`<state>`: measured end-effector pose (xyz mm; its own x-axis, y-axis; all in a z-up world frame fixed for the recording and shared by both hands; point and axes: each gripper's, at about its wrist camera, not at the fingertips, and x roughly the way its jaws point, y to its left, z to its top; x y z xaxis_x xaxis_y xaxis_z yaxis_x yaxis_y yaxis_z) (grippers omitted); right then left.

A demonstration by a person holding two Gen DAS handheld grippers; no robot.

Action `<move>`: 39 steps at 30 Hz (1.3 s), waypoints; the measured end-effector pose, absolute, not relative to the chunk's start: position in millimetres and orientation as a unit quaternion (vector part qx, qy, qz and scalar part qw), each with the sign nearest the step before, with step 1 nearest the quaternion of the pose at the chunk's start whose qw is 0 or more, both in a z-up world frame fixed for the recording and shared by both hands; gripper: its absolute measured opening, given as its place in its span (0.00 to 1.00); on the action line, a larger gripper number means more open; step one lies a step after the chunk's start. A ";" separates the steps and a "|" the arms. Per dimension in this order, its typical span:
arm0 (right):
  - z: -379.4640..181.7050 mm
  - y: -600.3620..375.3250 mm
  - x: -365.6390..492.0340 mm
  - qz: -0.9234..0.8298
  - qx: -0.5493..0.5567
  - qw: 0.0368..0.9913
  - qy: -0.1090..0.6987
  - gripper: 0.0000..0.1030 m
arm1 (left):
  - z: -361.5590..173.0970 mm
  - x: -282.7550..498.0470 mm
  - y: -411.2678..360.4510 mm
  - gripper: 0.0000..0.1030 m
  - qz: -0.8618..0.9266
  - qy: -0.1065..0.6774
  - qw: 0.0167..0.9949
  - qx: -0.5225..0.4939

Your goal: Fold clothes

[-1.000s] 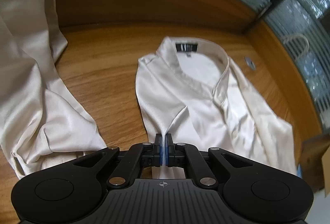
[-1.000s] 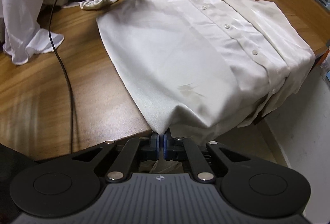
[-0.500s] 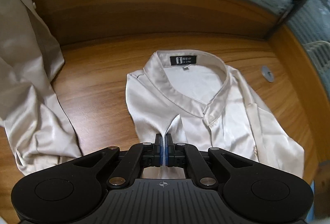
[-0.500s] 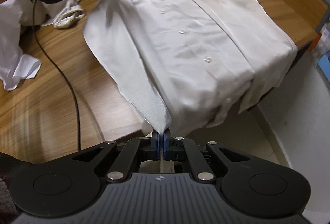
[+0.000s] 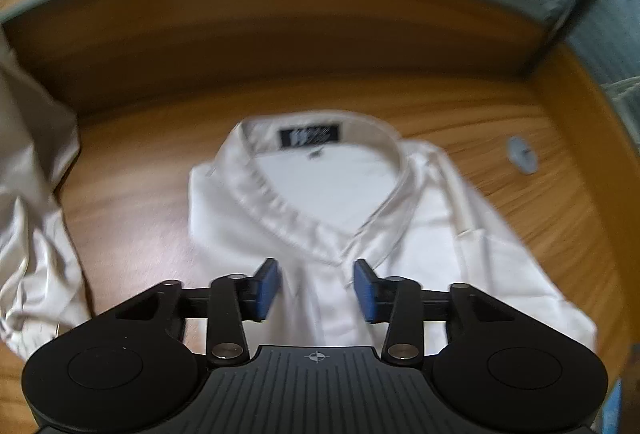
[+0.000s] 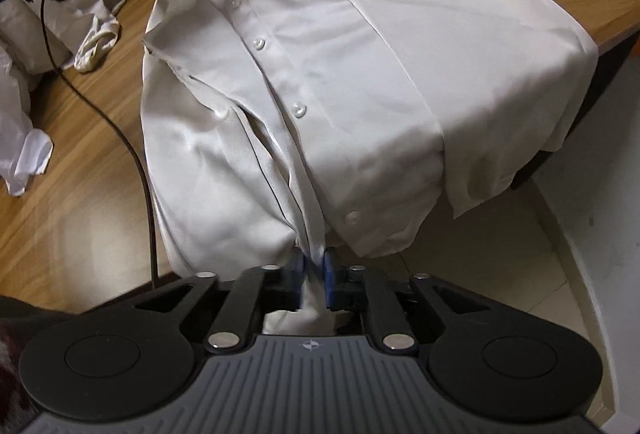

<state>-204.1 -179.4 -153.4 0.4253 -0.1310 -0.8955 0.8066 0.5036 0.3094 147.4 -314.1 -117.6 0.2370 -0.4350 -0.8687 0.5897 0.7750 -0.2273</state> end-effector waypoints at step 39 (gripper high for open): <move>-122.5 -224.3 46.7 -0.196 0.076 0.860 0.465 0.21 | -100.9 75.7 -113.1 0.56 -0.382 0.481 0.778 0.130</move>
<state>46.7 -224.3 -122.5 0.4910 -0.2661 -0.8295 0.4082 0.9115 -0.0508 75.7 -113.1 -100.9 0.2454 -0.4697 -0.8481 0.7195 0.6745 -0.1653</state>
